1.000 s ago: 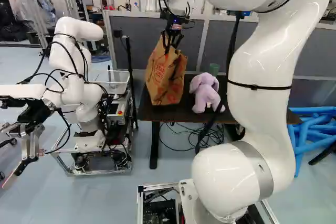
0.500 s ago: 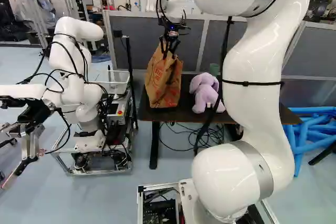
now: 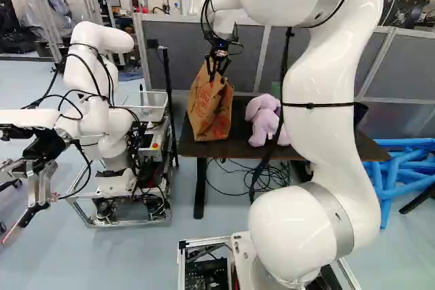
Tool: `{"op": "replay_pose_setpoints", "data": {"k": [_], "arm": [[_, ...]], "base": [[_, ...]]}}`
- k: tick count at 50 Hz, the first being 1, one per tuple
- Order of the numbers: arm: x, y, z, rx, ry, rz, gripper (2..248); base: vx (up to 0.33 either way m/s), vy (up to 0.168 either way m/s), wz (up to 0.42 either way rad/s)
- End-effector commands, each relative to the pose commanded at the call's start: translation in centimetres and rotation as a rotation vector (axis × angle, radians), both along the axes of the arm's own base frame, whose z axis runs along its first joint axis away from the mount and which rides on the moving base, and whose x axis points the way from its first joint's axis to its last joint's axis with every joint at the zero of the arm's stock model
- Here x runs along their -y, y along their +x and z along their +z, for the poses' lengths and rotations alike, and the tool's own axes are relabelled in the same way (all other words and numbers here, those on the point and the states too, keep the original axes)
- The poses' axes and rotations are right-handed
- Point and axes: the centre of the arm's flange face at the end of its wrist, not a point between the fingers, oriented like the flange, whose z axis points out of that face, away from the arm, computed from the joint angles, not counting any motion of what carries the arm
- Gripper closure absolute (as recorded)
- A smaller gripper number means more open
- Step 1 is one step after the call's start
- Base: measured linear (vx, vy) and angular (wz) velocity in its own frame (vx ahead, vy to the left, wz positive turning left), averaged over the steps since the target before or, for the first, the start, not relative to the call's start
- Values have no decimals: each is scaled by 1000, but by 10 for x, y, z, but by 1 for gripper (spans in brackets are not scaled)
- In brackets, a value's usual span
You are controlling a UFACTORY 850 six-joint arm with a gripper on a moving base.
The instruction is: Pick up the bag on the ground and place it on the table
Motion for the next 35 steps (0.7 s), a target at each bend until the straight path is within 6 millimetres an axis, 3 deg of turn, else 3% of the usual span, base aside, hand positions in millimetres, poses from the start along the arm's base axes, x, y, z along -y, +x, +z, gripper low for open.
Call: {"op": "replay_pose_setpoints", "data": {"k": [11,35], "arm": [[-1,6,-12,5,-1,-2,229],[-1,7,-13,6,-1,-3,221]], "base": [[0,0,0],[0,0,0]]}}
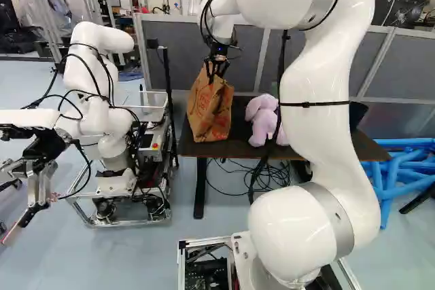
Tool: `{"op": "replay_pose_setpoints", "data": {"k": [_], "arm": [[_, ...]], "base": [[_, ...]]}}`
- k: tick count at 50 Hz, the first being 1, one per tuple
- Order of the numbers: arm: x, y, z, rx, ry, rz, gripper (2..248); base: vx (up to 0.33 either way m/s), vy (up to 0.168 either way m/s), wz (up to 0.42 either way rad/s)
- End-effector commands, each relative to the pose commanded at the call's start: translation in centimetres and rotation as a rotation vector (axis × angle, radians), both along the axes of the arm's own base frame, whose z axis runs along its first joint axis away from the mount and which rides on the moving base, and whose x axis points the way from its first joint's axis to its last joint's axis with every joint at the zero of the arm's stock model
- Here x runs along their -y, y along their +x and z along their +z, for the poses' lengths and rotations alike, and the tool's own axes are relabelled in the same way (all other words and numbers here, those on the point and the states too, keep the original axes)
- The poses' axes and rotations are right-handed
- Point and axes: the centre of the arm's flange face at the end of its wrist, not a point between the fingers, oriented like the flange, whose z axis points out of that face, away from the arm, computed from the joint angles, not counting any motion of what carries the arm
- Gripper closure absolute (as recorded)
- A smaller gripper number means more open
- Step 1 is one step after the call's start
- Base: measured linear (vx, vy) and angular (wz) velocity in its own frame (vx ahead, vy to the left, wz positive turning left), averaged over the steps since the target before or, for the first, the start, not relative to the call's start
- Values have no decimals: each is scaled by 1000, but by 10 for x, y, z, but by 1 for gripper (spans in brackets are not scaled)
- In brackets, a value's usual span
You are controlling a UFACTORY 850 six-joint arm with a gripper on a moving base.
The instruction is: Pick up the bag on the ground and place it on the table
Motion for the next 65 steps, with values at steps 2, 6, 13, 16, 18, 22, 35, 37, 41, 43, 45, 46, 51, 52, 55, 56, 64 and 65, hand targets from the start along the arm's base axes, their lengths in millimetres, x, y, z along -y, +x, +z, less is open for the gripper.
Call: {"op": "replay_pose_setpoints", "data": {"k": [2,6,13,16,18,22,35,37,41,43,45,46,51,52,55,56,64,65], "arm": [[0,0,0,0,0,0,221],[0,0,0,0,0,0,190],[0,0,0,0,0,0,156],[0,0,0,0,0,0,122],[0,0,0,0,0,0,122],[0,0,0,0,0,0,85],[0,0,0,0,0,0,3],[0,0,0,0,0,0,3],[0,0,0,0,0,0,3],[0,0,0,0,0,0,3],[0,0,0,0,0,0,3],[0,0,0,0,0,0,3],[0,-1,4,5,1,0,3],[0,-2,5,7,1,0,3],[0,-3,8,13,1,0,3],[0,-4,10,15,2,0,3],[1,-9,21,31,4,0,3],[1,-9,23,33,4,0,3]], "base": [[0,0,0],[0,0,0],[0,0,0],[0,0,0],[0,0,0],[0,0,0],[0,0,0],[0,0,0],[0,0,0],[0,0,0],[0,0,0],[0,0,0],[0,0,0],[0,0,0],[0,0,0],[0,0,0],[0,0,0],[0,0,0]]}}
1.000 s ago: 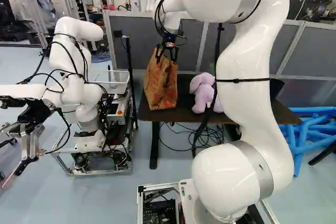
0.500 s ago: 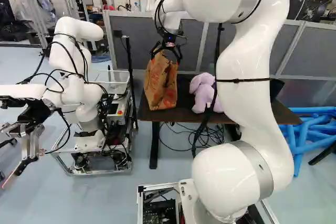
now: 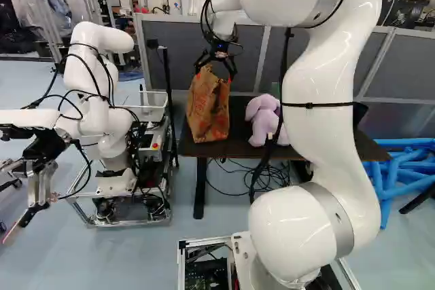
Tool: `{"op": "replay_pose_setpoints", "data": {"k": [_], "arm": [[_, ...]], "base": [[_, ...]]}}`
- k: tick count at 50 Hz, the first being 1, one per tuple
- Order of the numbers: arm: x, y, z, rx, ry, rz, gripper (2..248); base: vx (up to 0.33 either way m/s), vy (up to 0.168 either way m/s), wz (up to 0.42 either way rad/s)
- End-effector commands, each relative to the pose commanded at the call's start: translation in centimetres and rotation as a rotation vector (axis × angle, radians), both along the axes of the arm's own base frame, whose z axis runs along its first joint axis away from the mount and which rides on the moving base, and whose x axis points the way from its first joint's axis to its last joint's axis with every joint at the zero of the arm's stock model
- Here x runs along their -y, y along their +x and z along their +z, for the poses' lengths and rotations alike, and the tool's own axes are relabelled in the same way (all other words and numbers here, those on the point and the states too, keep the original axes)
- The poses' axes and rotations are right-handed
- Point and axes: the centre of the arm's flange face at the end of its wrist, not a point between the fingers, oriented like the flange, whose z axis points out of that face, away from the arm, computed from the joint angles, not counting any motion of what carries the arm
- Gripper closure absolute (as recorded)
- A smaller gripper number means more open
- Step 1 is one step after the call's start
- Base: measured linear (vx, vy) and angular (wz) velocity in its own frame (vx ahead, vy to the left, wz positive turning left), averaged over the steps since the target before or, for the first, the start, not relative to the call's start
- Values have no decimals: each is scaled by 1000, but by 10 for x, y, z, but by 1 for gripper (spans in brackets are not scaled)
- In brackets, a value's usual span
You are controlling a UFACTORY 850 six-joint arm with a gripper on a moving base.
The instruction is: Pick up the bag on the ground and place it on the table
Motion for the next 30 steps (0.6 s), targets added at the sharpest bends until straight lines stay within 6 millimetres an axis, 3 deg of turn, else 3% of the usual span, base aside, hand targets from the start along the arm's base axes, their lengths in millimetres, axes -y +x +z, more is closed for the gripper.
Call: {"op": "replay_pose_setpoints", "data": {"k": [30], "arm": [[2,-35,44,-12,2,10,3]], "base": [[0,0,0]]}}
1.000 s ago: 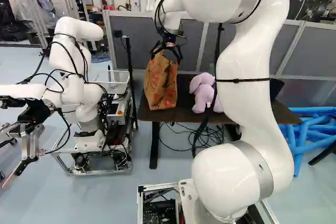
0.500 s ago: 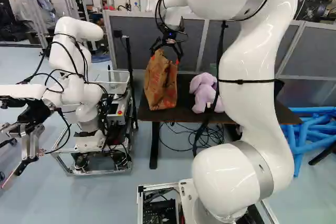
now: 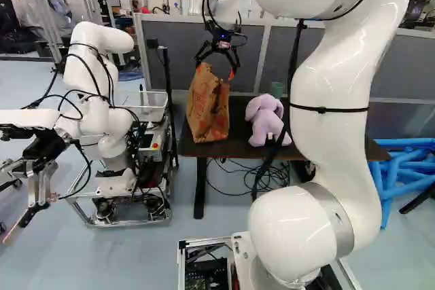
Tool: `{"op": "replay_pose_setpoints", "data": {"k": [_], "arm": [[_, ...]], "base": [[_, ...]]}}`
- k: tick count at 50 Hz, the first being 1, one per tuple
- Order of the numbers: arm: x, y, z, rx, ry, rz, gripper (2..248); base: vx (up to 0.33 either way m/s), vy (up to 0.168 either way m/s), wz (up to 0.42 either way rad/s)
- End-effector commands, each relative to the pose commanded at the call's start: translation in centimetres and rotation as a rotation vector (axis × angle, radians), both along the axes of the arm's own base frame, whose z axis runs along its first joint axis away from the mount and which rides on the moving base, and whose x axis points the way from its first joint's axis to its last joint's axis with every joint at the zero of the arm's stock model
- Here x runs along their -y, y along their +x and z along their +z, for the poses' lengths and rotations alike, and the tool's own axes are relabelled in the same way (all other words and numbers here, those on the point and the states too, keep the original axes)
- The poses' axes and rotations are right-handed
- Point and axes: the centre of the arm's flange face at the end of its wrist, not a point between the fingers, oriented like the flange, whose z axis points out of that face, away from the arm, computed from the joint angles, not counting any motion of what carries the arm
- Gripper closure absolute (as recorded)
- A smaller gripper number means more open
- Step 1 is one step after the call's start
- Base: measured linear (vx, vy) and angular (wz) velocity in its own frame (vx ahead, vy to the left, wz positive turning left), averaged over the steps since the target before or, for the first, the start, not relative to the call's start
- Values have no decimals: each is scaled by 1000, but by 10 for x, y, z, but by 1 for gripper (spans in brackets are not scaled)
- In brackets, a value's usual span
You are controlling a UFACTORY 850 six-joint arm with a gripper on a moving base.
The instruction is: Pick up the bag on the ground and place it on the table
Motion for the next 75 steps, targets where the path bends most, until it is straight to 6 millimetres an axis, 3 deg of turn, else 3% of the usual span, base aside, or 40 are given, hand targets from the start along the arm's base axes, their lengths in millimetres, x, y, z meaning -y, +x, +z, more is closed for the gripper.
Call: {"op": "replay_pose_setpoints", "data": {"k": [36,75], "arm": [[3,-45,53,-51,-1,17,3],[4,-49,56,-63,-2,19,3]], "base": [[0,0,0],[0,0,0]]}}
